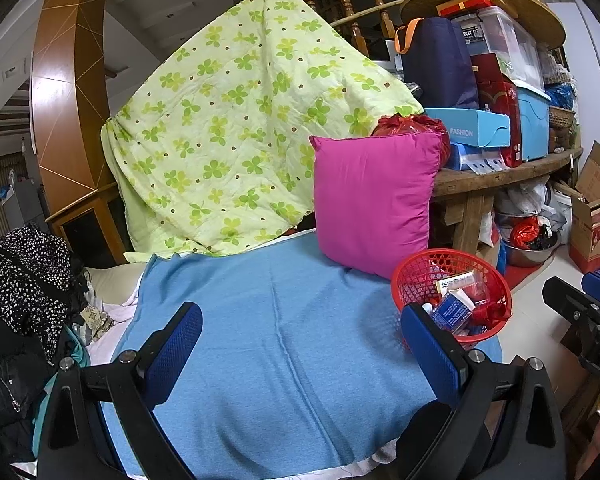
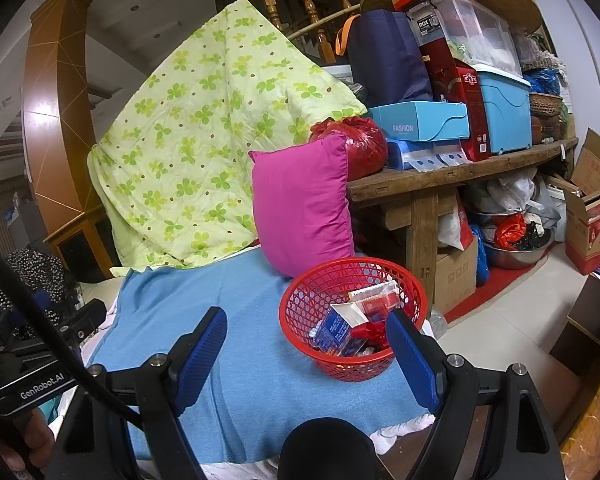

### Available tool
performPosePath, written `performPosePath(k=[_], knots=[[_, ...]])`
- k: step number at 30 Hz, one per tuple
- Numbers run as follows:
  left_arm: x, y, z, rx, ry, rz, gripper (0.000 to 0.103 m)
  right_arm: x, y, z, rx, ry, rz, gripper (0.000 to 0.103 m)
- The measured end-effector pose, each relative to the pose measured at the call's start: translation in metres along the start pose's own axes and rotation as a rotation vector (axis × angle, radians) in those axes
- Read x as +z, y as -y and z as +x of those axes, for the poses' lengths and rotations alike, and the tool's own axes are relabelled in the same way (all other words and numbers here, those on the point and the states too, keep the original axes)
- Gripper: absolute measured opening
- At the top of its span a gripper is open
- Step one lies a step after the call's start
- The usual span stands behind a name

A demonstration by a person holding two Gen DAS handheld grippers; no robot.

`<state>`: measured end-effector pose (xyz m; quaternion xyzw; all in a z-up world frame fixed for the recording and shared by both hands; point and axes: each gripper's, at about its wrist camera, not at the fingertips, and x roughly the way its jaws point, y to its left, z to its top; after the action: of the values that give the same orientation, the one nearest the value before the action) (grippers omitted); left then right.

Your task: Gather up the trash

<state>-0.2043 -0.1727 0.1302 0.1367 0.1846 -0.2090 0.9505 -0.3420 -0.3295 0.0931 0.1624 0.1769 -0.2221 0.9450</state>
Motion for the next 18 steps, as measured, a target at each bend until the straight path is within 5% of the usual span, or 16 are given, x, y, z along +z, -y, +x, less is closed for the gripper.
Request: performPosePath(k=[18], knots=[[0.0060,0.0057,0.0025,-0.023,0.006,0.013,0.099,0.0005,0.0023,-0.0003,-0.021,0.014,0.000,0.084]])
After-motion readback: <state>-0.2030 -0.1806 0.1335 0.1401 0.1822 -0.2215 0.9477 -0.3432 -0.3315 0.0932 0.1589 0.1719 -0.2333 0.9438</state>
